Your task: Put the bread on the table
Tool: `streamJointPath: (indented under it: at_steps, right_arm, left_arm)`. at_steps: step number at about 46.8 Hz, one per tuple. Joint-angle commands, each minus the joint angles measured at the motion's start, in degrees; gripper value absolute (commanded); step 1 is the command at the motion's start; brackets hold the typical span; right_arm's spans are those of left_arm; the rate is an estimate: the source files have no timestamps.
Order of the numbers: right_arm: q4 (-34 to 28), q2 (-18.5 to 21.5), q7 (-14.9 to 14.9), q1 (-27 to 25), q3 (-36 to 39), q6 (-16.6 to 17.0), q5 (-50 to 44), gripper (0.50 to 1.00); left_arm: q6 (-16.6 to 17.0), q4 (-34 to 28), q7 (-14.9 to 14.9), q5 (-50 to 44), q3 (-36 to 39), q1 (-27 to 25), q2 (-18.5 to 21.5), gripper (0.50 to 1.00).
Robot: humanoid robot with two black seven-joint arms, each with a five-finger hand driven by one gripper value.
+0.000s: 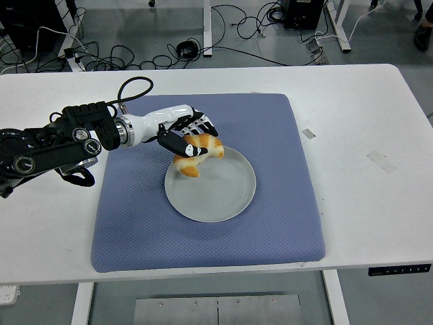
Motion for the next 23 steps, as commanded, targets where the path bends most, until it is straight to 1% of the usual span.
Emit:
streamJointPath:
  at_steps: [1,13,18,23]
  right_arm:
    - [0.0,0.0,-0.01,0.0,0.0,0.02,0.0,1.0]
    - [0.0,0.0,-0.01,0.0,0.0,-0.07,0.0,1.0]
    - [0.0,0.0,-0.01,0.0,0.0,0.02,0.0,1.0]
    - [0.0,0.0,-0.01,0.0,0.0,-0.07,0.0,1.0]
  left_arm:
    - [0.04,0.0,0.0,-0.02,-0.03,0.08,1.11,0.63]
    - [0.04,2.19,-0.09,-0.02,-3.54,0.79,4.36,0.631]
    - [0.04,3.77,-2.1,-0.11,-3.46,0.88,5.51,0.634]
    - [0.04,5.0,-2.63,-0.46,-3.46,1.4,6.12,0.636]
